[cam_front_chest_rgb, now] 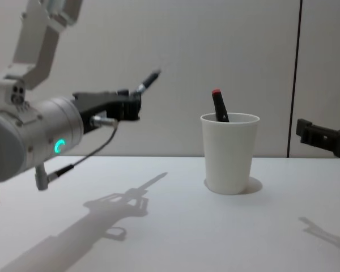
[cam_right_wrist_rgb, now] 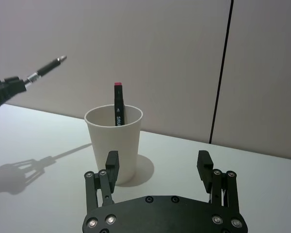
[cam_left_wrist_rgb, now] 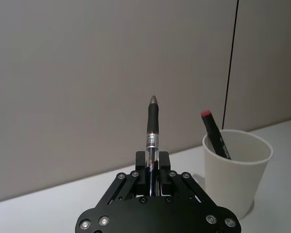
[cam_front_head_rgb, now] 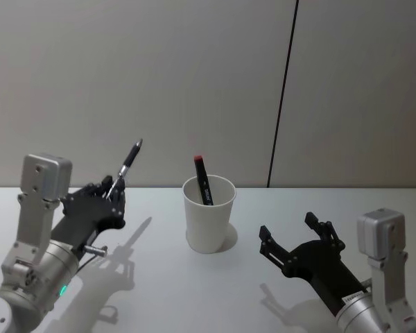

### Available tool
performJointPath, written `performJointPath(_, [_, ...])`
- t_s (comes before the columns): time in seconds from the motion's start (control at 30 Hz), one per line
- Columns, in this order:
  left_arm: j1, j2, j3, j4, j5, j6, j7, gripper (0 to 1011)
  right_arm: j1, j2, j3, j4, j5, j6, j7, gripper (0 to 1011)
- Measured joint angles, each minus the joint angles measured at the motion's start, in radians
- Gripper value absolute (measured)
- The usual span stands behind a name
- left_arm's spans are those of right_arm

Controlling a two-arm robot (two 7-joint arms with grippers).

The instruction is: Place the pen into the pen holder.

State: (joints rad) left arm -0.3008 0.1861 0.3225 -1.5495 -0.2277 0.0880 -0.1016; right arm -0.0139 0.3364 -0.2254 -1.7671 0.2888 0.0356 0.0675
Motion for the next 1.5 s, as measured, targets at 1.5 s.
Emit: performJointPath(1.5, [-0.075,-0.016,0.035,0.096,-0.111,-0.393,-0.32,167,0.305,-0.014,0.001,0.081,0.475,0.347,0.435,1001])
